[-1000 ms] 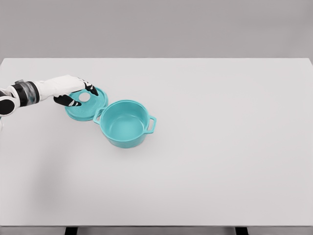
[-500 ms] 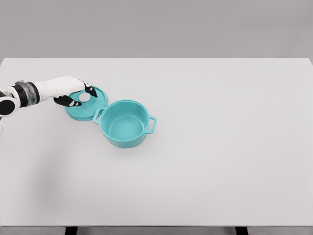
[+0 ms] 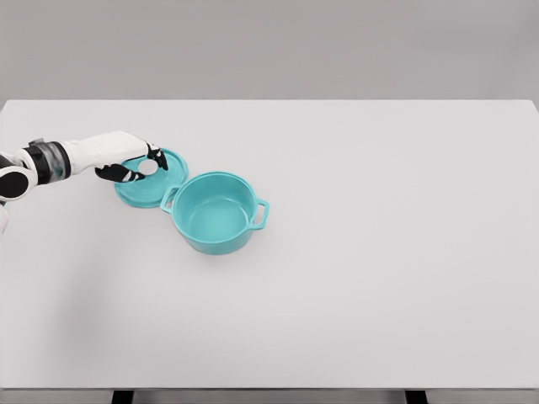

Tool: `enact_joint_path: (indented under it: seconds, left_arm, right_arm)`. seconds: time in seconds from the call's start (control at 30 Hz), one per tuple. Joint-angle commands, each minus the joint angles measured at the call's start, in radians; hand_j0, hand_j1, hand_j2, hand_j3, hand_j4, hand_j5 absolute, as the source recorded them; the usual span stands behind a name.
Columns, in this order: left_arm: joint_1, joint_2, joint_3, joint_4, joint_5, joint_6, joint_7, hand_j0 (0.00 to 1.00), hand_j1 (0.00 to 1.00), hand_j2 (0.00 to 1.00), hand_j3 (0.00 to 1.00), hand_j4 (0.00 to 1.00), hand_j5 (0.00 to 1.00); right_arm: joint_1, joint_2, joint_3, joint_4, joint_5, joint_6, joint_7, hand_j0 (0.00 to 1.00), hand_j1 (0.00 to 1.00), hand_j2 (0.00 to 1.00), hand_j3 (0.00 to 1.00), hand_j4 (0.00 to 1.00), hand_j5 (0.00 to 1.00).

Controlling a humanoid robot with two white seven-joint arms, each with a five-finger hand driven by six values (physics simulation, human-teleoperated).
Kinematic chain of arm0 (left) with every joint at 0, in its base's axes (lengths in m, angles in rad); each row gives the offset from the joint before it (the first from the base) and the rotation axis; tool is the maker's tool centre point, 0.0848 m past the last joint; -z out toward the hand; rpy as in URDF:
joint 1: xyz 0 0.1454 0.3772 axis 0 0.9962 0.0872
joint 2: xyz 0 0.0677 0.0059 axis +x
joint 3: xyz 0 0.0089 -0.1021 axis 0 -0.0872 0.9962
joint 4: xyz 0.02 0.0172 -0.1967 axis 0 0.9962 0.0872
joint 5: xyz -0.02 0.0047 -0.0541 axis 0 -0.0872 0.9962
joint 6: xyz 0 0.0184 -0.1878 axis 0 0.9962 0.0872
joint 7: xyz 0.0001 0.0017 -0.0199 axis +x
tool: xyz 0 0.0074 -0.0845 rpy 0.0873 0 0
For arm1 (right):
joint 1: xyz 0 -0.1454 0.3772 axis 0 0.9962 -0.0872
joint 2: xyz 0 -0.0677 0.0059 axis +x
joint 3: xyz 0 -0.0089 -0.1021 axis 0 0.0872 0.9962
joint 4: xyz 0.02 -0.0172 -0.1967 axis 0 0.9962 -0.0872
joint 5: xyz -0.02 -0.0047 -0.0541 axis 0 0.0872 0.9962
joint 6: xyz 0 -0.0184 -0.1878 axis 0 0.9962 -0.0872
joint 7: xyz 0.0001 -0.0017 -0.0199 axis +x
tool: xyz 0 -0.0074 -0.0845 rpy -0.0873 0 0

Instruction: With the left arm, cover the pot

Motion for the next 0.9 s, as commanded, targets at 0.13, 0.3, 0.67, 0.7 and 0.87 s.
enact_joint_path:
  seconds: [0.13, 0.3, 0.67, 0.7, 0.87]
  left_arm:
    - [0.000, 0.000, 0.001, -0.001, 0.008, 0.002, 0.000, 0.56, 0.56, 0.56, 0.56, 0.56, 0.56]
    - [-0.008, 0.002, 0.005, -0.003, 0.015, 0.002, 0.000, 0.56, 0.56, 0.56, 0.56, 0.56, 0.56]
    - [-0.009, 0.016, 0.014, -0.033, 0.045, 0.002, 0.000, 0.55, 0.55, 0.55, 0.55, 0.55, 0.55]
    - [-0.009, 0.017, 0.014, -0.043, 0.046, 0.002, 0.000, 0.55, 0.55, 0.55, 0.55, 0.55, 0.55]
    - [-0.008, 0.033, 0.012, -0.067, 0.066, 0.002, 0.000, 0.55, 0.55, 0.55, 0.55, 0.55, 0.55]
  right_arm:
    - [0.000, 0.000, 0.000, 0.001, 0.000, 0.000, 0.000, 1.00, 1.00, 1.00, 1.00, 1.00, 1.00]
    - [0.002, 0.000, 0.000, -0.001, 0.000, 0.000, 0.000, 1.00, 1.00, 1.00, 1.00, 1.00, 1.00]
    - [0.002, 0.000, 0.000, -0.001, 0.000, 0.000, 0.000, 1.00, 1.00, 1.00, 1.00, 1.00, 1.00]
    - [0.002, 0.000, 0.000, 0.001, 0.000, 0.000, 0.000, 1.00, 1.00, 1.00, 1.00, 1.00, 1.00]
    - [0.002, 0.000, 0.000, -0.001, 0.000, 0.000, 0.000, 1.00, 1.00, 1.00, 1.00, 1.00, 1.00]
